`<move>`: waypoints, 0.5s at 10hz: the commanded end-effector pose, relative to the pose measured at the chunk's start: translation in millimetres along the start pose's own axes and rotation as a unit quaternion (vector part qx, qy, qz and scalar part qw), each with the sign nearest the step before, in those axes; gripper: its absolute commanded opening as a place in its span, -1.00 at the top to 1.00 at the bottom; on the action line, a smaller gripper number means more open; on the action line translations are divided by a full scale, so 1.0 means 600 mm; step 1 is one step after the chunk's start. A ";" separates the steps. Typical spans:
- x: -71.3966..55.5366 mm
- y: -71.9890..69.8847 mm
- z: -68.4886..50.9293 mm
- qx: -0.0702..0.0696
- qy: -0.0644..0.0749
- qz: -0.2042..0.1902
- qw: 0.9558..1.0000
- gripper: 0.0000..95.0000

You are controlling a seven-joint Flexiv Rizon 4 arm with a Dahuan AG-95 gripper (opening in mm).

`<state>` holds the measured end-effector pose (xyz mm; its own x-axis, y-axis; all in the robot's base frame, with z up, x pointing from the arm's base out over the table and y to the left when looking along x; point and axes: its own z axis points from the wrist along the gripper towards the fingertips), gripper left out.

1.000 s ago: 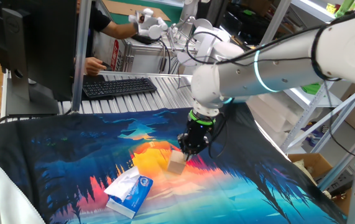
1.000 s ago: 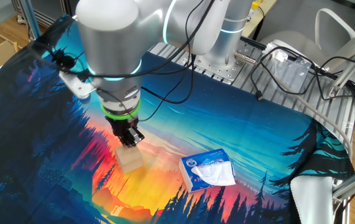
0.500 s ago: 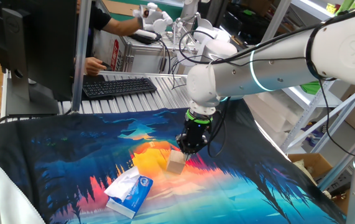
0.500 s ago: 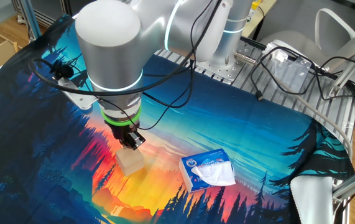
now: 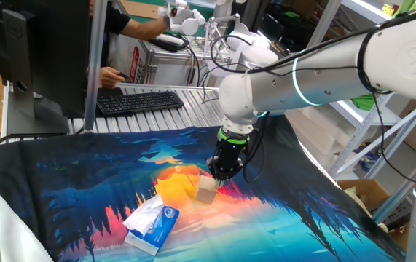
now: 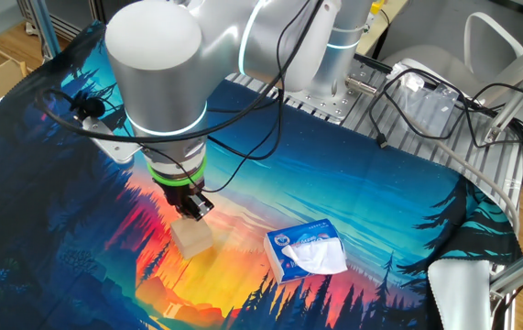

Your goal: Pick up one small block

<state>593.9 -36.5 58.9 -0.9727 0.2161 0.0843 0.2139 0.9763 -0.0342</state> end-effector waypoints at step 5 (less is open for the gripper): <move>0.001 0.000 0.005 -0.026 0.017 0.031 0.999 1.00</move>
<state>594.6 -37.0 59.0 -0.9573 0.2575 0.1317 0.2601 0.9656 0.0029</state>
